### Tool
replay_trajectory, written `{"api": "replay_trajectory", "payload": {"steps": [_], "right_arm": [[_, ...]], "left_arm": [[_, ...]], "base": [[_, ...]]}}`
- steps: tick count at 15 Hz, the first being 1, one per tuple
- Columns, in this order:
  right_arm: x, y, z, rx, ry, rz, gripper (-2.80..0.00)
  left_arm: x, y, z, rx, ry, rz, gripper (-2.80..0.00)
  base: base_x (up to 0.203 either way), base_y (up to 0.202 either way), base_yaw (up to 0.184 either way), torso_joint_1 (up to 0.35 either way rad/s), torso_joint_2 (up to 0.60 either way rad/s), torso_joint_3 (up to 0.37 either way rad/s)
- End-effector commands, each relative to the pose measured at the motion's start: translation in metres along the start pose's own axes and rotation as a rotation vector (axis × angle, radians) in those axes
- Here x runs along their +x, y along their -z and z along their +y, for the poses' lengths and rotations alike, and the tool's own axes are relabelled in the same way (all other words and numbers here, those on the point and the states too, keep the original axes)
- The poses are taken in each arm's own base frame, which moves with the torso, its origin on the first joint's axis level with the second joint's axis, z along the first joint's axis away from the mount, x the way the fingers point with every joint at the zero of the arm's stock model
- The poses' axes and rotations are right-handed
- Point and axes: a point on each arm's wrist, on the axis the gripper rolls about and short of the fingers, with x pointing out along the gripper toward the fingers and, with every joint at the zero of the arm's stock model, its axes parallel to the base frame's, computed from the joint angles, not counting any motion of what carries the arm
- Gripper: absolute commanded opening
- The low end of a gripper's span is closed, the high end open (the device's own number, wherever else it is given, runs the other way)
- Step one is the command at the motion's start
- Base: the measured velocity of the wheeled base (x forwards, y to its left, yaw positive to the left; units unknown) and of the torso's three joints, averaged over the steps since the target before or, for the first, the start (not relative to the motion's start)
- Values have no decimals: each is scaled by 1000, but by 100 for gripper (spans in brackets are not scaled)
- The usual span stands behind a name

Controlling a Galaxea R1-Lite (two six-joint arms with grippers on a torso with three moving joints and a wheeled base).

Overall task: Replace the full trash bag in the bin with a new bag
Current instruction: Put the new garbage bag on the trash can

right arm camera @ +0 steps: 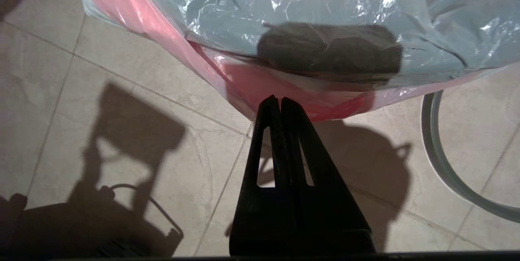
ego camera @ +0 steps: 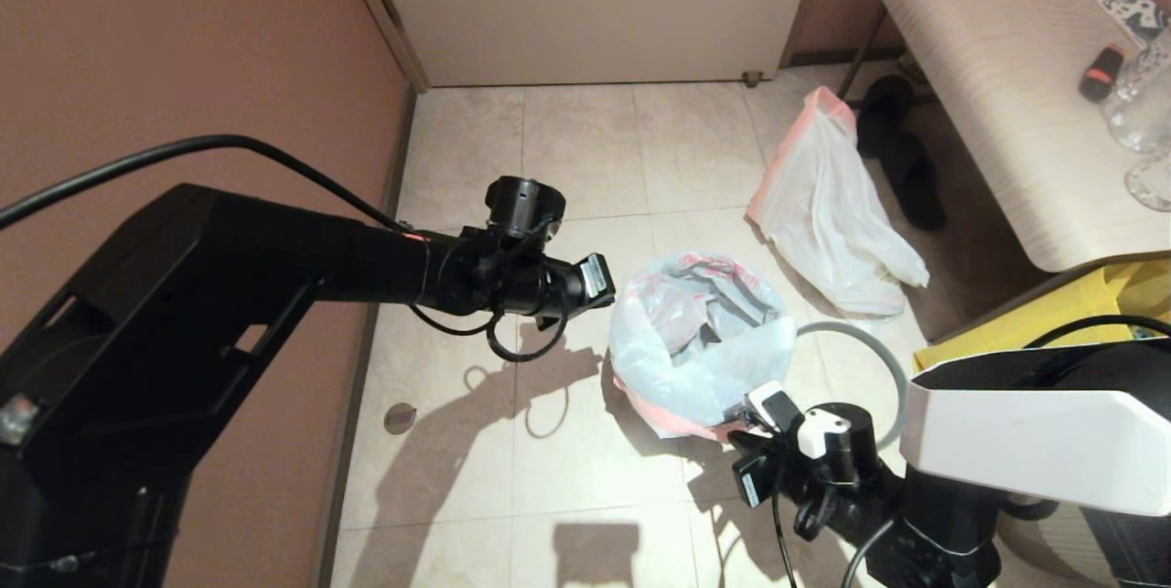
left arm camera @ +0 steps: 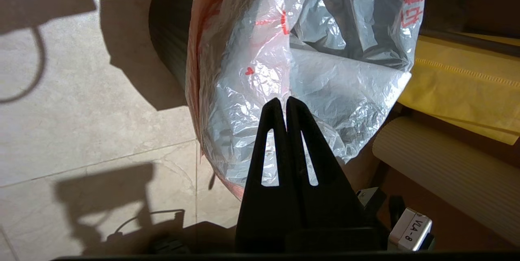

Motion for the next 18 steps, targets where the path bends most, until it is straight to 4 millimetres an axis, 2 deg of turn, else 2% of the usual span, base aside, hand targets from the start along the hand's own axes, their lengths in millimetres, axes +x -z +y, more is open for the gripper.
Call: {"api": "replay_trajectory", "payload": {"steps": [1, 5, 7, 9, 11, 14, 16, 18], "right_arm": [[4, 4, 5, -3, -15, 1, -280], [21, 11, 7, -4, -23, -5, -280], [36, 15, 7, -5, -17, -14, -280], [39, 17, 5, -3, -12, -3, -280], [36, 18, -1, 6, 2, 6, -280], [19, 28, -16, 44, 7, 57, -280], [5, 31, -29, 122, -32, 28, -280], [-2, 29, -33, 187, -96, 12, -280]], "left_arm": [[1, 1, 0, -4, 0, 4, -280], [0, 0, -1, -3, 2, 1, -280], [0, 1, -1, -3, 2, 3, -280], [7, 4, 2, -9, -5, 17, -280], [9, 6, 3, -12, -1, 32, -280], [7, 12, 6, -25, 11, 91, -280], [3, 24, 9, -45, -25, 157, -280], [-7, 48, 9, -47, -42, 219, -280]], "base": [[0, 0, 0, 0, 0, 0], [0, 0, 0, 0, 0, 0], [0, 0, 0, 0, 0, 0], [0, 0, 0, 0, 0, 0], [0, 0, 0, 0, 0, 0], [0, 0, 0, 0, 0, 0], [0, 0, 0, 0, 0, 0], [0, 0, 0, 0, 0, 0]]}}
